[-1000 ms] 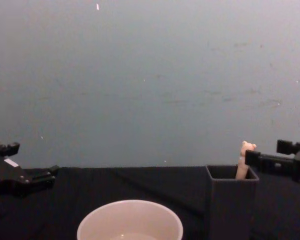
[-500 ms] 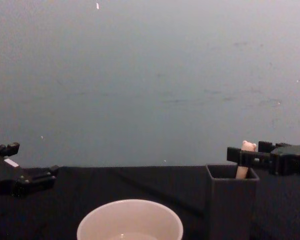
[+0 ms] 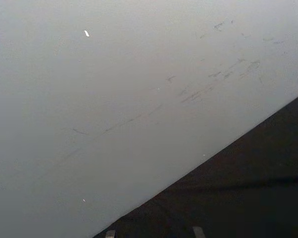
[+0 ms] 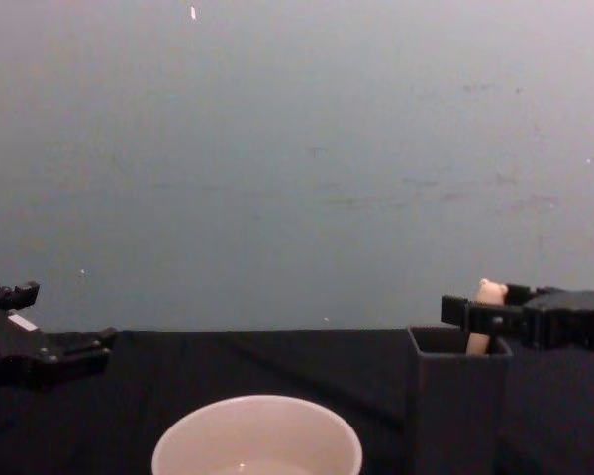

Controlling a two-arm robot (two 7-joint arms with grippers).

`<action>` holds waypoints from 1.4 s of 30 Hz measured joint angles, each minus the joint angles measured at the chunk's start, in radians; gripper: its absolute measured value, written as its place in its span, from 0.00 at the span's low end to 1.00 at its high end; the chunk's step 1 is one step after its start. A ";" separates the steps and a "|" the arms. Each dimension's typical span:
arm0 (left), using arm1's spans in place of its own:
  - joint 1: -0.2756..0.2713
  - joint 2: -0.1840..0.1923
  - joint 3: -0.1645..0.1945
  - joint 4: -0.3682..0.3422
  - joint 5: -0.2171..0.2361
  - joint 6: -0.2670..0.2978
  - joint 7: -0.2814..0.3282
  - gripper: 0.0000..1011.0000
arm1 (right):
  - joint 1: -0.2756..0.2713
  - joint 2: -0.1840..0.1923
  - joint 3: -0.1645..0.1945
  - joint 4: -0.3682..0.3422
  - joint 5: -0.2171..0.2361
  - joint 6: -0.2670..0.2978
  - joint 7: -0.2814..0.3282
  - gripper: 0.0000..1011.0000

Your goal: Pick up the stirring spoon with one hand, stir inside the cup, then place it back in its original position.

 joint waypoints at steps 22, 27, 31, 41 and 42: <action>0.000 0.000 0.000 0.000 0.000 0.000 0.000 0.99 | -0.002 0.000 0.002 -0.002 -0.004 0.002 -0.005 0.99; 0.000 0.000 0.000 0.000 0.000 0.000 0.000 0.99 | -0.002 0.000 0.002 -0.002 -0.004 0.001 -0.005 0.89; 0.000 0.000 0.000 0.000 0.000 0.000 0.000 0.99 | -0.002 0.000 0.002 -0.002 -0.003 0.001 -0.005 0.79; 0.000 0.000 0.000 0.000 0.000 0.000 0.000 0.99 | -0.002 0.000 0.002 -0.002 -0.003 0.000 -0.005 0.50; 0.000 0.000 0.000 0.000 0.000 0.000 0.000 0.99 | -0.002 0.000 0.002 -0.002 -0.003 0.000 -0.005 0.47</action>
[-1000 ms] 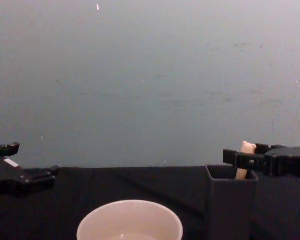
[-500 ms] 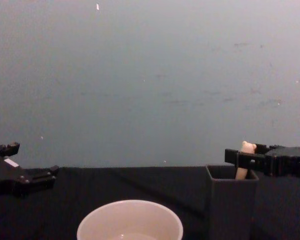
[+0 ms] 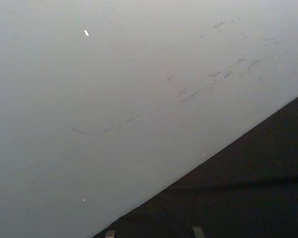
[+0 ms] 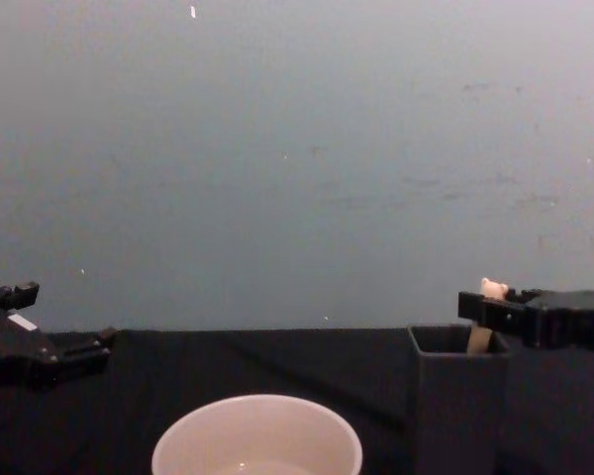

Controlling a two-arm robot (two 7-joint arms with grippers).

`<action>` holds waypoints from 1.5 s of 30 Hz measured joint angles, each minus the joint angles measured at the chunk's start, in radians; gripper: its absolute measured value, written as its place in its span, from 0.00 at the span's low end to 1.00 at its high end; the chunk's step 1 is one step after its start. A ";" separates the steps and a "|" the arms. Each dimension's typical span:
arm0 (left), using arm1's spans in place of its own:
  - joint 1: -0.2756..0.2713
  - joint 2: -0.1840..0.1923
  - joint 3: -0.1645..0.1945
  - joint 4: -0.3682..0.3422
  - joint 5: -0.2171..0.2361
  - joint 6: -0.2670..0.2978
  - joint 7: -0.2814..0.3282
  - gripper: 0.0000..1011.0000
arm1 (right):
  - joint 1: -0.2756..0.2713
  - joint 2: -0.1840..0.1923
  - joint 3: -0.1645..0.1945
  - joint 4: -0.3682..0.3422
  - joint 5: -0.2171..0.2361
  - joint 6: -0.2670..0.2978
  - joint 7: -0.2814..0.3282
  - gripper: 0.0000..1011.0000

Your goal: Pick up the stirring spoon with one hand, stir inside the cup, then place it back in its original position.

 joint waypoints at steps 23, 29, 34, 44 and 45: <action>0.000 0.000 0.000 0.000 0.000 0.000 0.000 0.99 | 0.000 0.000 0.000 0.000 0.001 0.000 0.000 0.21; 0.000 0.000 0.000 0.000 0.000 0.000 0.000 0.99 | 0.000 0.000 0.000 0.000 0.001 0.000 0.000 0.21; 0.000 0.000 0.000 0.000 0.000 0.000 0.000 0.99 | 0.000 0.000 0.001 -0.003 0.002 0.001 0.002 0.21; 0.000 0.000 0.000 0.000 0.000 0.000 0.000 0.99 | -0.004 0.002 0.022 -0.037 0.036 0.019 0.000 0.21; 0.000 0.000 0.000 0.000 0.000 0.000 0.000 0.99 | -0.004 0.002 0.027 -0.044 0.043 0.023 -0.003 0.21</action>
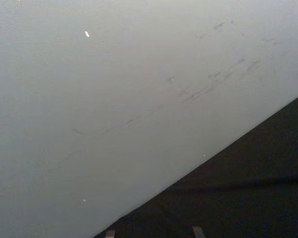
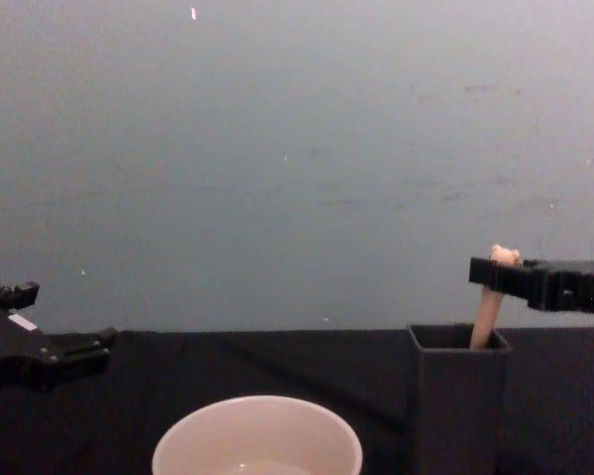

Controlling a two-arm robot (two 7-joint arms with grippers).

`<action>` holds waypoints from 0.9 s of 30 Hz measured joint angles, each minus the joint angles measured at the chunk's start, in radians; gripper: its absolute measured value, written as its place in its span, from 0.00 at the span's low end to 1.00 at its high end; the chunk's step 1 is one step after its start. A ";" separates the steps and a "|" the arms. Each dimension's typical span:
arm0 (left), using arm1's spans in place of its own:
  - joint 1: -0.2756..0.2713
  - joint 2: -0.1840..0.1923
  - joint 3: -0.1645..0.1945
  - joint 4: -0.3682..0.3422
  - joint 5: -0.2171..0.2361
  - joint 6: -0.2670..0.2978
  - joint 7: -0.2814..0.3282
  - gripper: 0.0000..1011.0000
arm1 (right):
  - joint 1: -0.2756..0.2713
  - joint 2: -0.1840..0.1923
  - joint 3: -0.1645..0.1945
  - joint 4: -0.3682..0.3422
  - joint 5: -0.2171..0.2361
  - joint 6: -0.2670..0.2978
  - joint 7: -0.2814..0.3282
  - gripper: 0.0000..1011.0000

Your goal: Pick up the stirring spoon with one hand, stir inside the cup, then place it back in its original position.

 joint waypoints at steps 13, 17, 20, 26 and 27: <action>0.000 0.000 0.000 0.000 0.000 0.000 0.000 0.99 | -0.001 0.015 0.048 -0.067 0.073 0.003 -0.018 0.21; 0.000 0.000 0.000 0.000 0.000 0.000 0.000 0.99 | 0.001 0.023 0.067 -0.093 0.108 -0.004 -0.021 0.21; 0.000 0.000 0.000 0.000 0.000 0.000 0.000 0.99 | 0.005 0.027 0.079 -0.110 0.131 -0.010 -0.021 0.21; 0.000 0.000 0.000 0.000 0.000 0.000 0.000 0.99 | 0.019 0.025 0.085 -0.127 0.168 -0.024 -0.023 0.21; 0.000 0.000 0.000 0.000 0.000 0.000 0.000 0.99 | 0.021 0.024 0.084 -0.127 0.171 -0.025 -0.023 0.21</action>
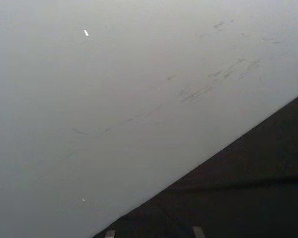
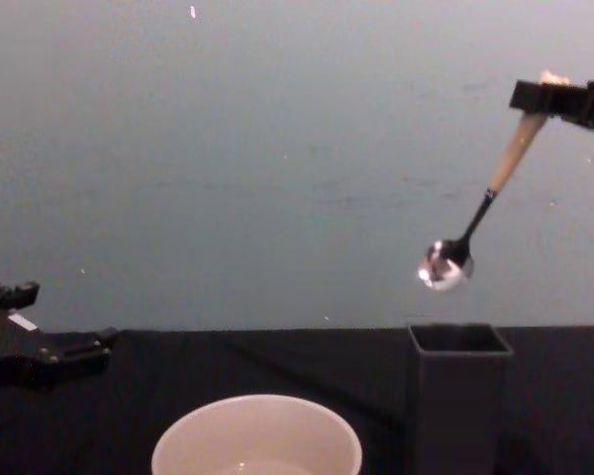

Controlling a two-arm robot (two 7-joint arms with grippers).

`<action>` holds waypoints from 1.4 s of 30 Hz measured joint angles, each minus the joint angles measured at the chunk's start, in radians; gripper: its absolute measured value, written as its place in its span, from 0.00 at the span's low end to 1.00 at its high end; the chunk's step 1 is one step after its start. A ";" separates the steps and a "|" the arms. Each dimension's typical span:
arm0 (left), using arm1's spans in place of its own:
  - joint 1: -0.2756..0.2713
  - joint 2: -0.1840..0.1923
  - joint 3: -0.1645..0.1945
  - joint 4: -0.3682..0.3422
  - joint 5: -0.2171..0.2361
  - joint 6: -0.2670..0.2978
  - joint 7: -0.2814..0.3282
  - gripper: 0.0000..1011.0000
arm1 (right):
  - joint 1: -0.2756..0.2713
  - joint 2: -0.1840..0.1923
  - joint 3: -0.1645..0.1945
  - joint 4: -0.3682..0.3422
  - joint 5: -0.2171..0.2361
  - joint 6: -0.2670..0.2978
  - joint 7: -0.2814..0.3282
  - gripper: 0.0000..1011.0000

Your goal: Pick up the stirring spoon with one hand, stir inside the cup, then place it back in its original position.

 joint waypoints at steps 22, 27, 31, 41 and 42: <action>0.000 0.000 0.000 0.000 0.000 0.000 0.000 0.99 | 0.046 -0.017 -0.161 0.010 0.003 -0.010 0.034 0.21; 0.000 0.000 0.000 0.000 0.000 0.000 0.000 0.99 | 0.048 -0.008 -0.206 0.024 -0.041 -0.018 0.053 0.21; 0.000 0.000 0.000 0.000 0.000 0.000 0.000 0.99 | 0.048 0.000 -0.228 0.031 -0.068 -0.018 0.064 0.21; 0.000 0.000 0.000 0.000 0.000 0.000 0.000 0.99 | 0.036 0.014 -0.270 0.041 -0.128 -0.030 0.106 0.21; 0.000 0.000 0.000 0.000 0.000 0.000 0.000 0.99 | 0.035 0.015 -0.274 0.043 -0.136 -0.031 0.113 0.21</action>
